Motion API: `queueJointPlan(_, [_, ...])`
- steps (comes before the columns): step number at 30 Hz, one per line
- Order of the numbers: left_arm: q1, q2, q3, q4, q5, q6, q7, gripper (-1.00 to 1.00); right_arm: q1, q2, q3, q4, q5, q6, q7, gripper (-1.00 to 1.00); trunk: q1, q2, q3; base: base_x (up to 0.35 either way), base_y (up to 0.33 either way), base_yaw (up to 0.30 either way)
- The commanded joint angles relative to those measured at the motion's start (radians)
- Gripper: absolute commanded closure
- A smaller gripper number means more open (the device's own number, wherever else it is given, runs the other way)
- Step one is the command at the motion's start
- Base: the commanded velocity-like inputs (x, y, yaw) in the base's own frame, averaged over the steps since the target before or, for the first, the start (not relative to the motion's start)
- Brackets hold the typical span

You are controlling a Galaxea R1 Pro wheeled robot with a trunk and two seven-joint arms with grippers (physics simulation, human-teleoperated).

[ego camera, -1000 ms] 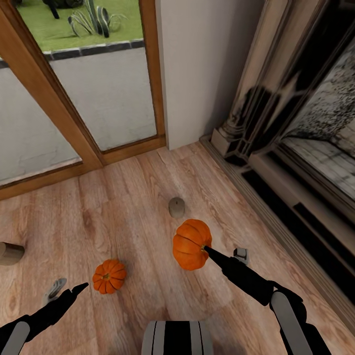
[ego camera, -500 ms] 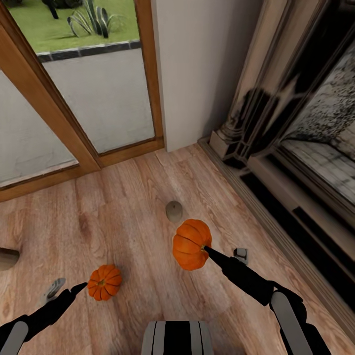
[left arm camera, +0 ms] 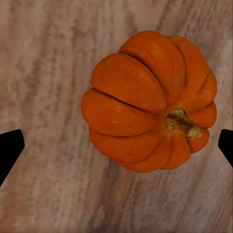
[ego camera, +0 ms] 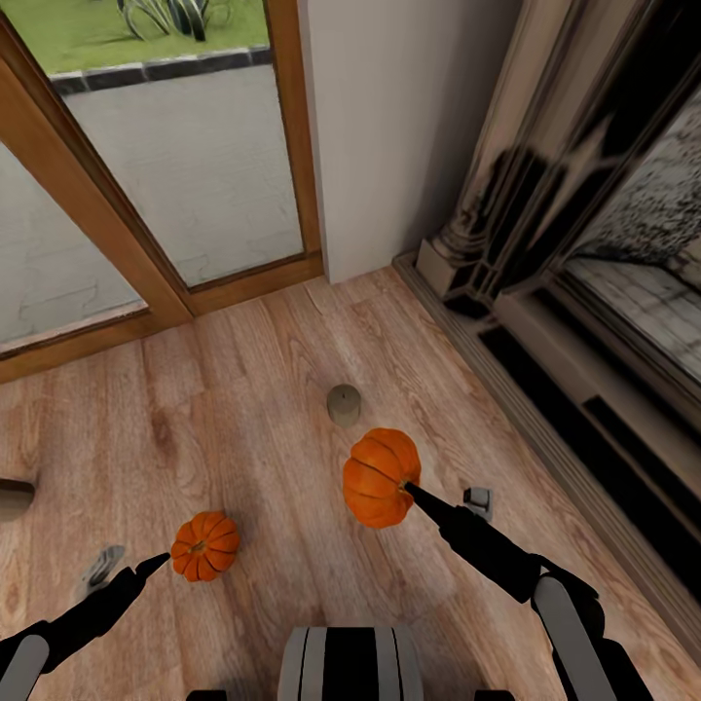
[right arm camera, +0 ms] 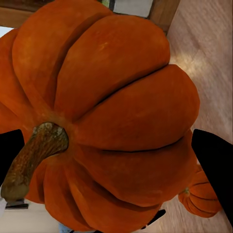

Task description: Place each of the two pumpkins and all three candles from the living room inside a cabinet in the living room (use any cabinet), then make sure every cabinet is closed, and position the cauldron so it is next to a table in the living room.

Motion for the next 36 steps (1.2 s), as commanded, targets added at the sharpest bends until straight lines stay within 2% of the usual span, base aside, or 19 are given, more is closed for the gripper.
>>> queueJointPlan(1, [0.000, 0.000, 0.000, 0.000, 0.000, 0.000, 0.000, -1.00, 0.000, 0.000, 0.000, 0.000, 0.000, 0.000, 0.000, 1.00, 0.000, 0.000, 0.000, 0.000, 0.000, 0.000])
queueJointPlan(6, [0.000, 0.000, -0.001, 0.000, 0.001, -0.001, -0.001, -1.00, 0.003, -0.002, -0.001, -0.006, 0.001, -0.010, -0.005, 1.00, 0.000, 0.000, 0.000, 0.000, 0.000, 0.000])
queueJointPlan(9, [0.000, 0.000, -0.001, 0.000, 0.000, -0.001, -0.001, -1.00, 0.003, -0.005, -0.003, -0.019, 0.002, -0.067, -0.012, 1.00, 0.000, 0.000, 0.000, 0.000, 0.000, 0.000])
queueJointPlan(11, [0.000, 0.000, -0.001, 0.000, 0.000, -0.001, -0.001, -1.00, 0.002, -0.008, -0.001, -0.045, 0.001, -0.078, -0.014, 1.00, 0.000, 0.000, 0.000, 0.000, 0.000, 0.000])
queueJointPlan(13, [0.000, 0.000, -0.001, 0.000, 0.000, -0.001, -0.001, -1.00, 0.002, -0.009, -0.001, -0.077, 0.000, -0.041, -0.015, 1.00, 0.000, 0.000, 0.000, 0.000, 0.000, 0.000])
queueJointPlan(15, [0.000, -0.001, -0.001, 0.000, 0.000, -0.002, -0.001, -1.00, 0.002, -0.004, -0.005, -0.093, 0.000, 0.059, -0.015, 1.00, 0.000, 0.000, 0.000, 0.000, 0.000, 0.000])
queueJointPlan(17, [0.000, -0.001, -0.002, 0.000, 0.000, -0.002, -0.001, -1.00, 0.002, -0.001, -0.005, -0.098, 0.000, 0.123, -0.015, 1.00, 0.000, 0.000, 0.000, 0.000, 0.000, 0.000])
queueJointPlan(22, [0.000, 0.000, -0.002, 0.000, 0.000, -0.002, -0.001, -1.00, 0.002, 0.002, 0.006, -0.101, -0.007, 0.200, -0.015, 1.00, 0.000, 0.000, -0.004, 0.000, 0.000, 0.000])
queueJointPlan(33, [0.000, 0.000, -0.002, -0.001, 0.000, -0.003, -0.001, -1.00, 0.002, 0.003, 0.008, -0.101, -0.010, 0.223, -0.020, 1.00, 0.005, -0.003, -0.046, 0.000, 0.000, 0.000])
queueJointPlan(36, [0.000, 0.000, -0.002, 0.000, 0.000, -0.003, -0.005, -1.00, 0.002, 0.003, 0.009, -0.101, -0.010, 0.222, -0.021, 1.00, 0.005, -0.003, -0.046, 0.000, 0.000, 0.000])
